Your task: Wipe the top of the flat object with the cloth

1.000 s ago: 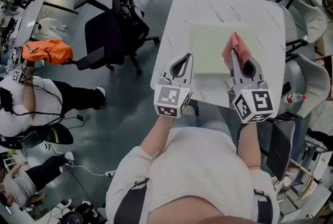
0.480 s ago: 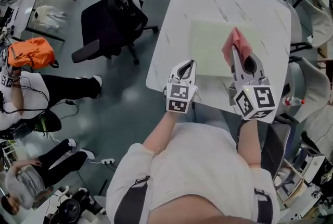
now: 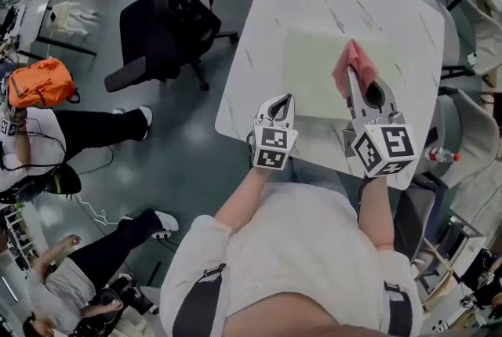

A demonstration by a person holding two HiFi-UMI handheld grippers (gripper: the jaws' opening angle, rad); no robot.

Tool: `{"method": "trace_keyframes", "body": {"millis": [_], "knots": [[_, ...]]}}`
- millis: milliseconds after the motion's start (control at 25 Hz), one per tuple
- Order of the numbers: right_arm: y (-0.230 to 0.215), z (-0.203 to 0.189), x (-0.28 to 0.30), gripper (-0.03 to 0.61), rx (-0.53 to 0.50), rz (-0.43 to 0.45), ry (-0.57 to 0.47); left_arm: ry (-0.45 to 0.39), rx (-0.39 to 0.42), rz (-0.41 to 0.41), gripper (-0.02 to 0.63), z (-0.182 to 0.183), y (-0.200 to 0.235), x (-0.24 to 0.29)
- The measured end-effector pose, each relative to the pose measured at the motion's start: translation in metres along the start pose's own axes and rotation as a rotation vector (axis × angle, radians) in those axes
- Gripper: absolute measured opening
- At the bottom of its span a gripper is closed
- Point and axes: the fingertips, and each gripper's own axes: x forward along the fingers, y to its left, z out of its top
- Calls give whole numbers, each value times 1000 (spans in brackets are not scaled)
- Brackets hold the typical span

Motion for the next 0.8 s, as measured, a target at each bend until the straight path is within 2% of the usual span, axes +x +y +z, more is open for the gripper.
{"method": "trace_keyframes", "body": {"millis": [400, 640, 800], "knots": [[-7, -33, 59, 30, 72, 51, 162, 5, -30, -1, 12, 1, 0, 2], [-6, -54, 104, 29, 36, 77, 282, 7, -57, 11, 12, 3, 3, 2], [-3, -69, 131, 29, 51, 100, 358, 5, -78, 24, 12, 3, 2, 2]]}}
